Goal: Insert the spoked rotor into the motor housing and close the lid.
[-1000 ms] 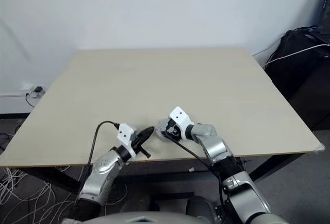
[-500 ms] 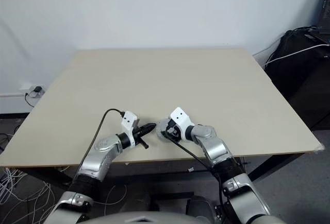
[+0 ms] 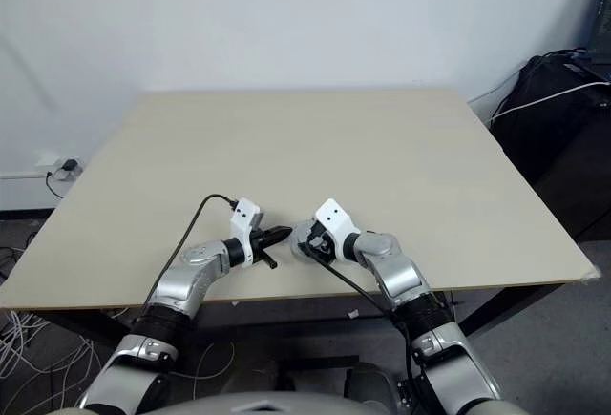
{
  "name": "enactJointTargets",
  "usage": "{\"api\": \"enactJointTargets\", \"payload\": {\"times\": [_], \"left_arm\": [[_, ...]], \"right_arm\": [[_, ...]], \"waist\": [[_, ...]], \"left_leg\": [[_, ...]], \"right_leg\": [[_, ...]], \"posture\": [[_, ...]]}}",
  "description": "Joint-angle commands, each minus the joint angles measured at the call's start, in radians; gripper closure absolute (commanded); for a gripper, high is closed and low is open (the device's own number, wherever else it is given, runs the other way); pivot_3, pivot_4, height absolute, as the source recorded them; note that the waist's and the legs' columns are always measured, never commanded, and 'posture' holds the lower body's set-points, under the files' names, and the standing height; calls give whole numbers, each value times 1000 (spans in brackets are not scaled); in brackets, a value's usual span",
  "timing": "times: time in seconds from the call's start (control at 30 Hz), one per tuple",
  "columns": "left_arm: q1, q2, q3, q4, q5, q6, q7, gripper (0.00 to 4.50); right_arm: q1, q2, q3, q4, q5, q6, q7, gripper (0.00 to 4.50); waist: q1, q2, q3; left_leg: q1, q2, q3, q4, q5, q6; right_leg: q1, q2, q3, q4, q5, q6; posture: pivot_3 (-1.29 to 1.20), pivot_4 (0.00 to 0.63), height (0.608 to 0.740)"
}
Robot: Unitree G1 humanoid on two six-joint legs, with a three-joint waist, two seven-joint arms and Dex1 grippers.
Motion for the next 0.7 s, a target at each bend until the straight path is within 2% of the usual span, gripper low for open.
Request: {"api": "enactJointTargets", "payload": {"times": [0.03,0.7], "left_arm": [[-42,-9,-7,1,8,21,6,4500],[-103,-36,-47,59,64,95,41,4500]], "right_arm": [[14,-7,1,25,-21,37,-13,1216],[18,-4,4,17,-19,34,-14,1216]], "waist": [[0,0,0],[-1,-1,0]], "left_leg": [[0,0,0,0,0,0],[1,0,-1,0,0,0]], "right_leg": [[0,0,0,0,0,0],[0,-3,0,0,0,0]], "posture": [[0,0,740],[0,0,740]]}}
